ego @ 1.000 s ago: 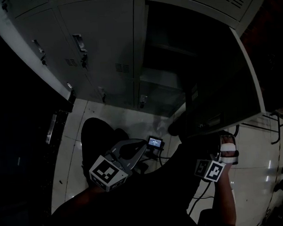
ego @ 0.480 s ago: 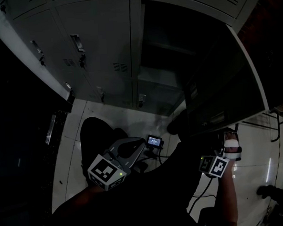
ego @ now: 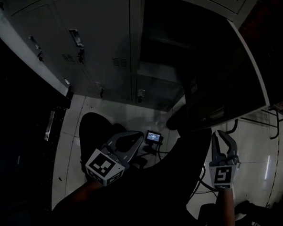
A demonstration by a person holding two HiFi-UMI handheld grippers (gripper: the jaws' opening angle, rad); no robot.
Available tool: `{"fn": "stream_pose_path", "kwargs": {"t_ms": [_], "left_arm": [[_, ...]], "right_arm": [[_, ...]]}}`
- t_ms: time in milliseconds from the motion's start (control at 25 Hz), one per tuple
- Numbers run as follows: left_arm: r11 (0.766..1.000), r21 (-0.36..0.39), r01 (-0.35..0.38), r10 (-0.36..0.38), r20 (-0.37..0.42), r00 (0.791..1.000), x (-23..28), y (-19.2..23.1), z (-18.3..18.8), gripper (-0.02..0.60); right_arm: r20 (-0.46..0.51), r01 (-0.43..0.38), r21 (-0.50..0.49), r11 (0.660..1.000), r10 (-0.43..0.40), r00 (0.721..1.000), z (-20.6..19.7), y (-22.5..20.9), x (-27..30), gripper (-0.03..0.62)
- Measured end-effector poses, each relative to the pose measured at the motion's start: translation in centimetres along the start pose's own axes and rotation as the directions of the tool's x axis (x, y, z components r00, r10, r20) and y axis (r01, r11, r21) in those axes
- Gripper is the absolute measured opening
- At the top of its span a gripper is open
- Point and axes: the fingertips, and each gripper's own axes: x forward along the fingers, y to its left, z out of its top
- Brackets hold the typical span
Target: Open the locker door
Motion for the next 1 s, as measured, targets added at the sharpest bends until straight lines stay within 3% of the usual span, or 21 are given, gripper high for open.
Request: {"fn": "stream_pose_path", "kwargs": {"t_ms": [80,200,400,720,1000], "left_arm": [[1.000,-0.003,-0.004,0.004,0.005,1.000,0.0,0.1,0.1,0.012],[1.000,-0.004,-0.010,0.010,0.010,1.000,-0.1,0.1,0.2,0.012],[0.999,-0.005,-0.032,0.032,0.009,0.999,-0.7,0.6,0.2,0.012],[0.998,-0.002,-0.069,0.069,0.038,0.997,-1.6,1.8,0.8,0.012],[0.997,-0.005,-0.071,0.071,0.041,0.997,-1.9,2.0,0.8,0.012]], "right_arm": [[0.087,-0.044,0.122,0.992,0.034,0.996,2.1,0.7,-0.9,0.009],[0.179,-0.125,0.238,0.963,0.083,0.980,4.9,2.2,-1.3,0.003],[0.306,-0.294,0.368,0.882,0.183,0.934,9.2,5.3,0.2,0.003],[0.389,-0.454,0.430,0.780,0.294,0.873,13.4,9.4,3.3,0.002],[0.393,-0.476,0.455,0.752,0.311,0.866,13.5,10.1,3.5,0.002]]}}
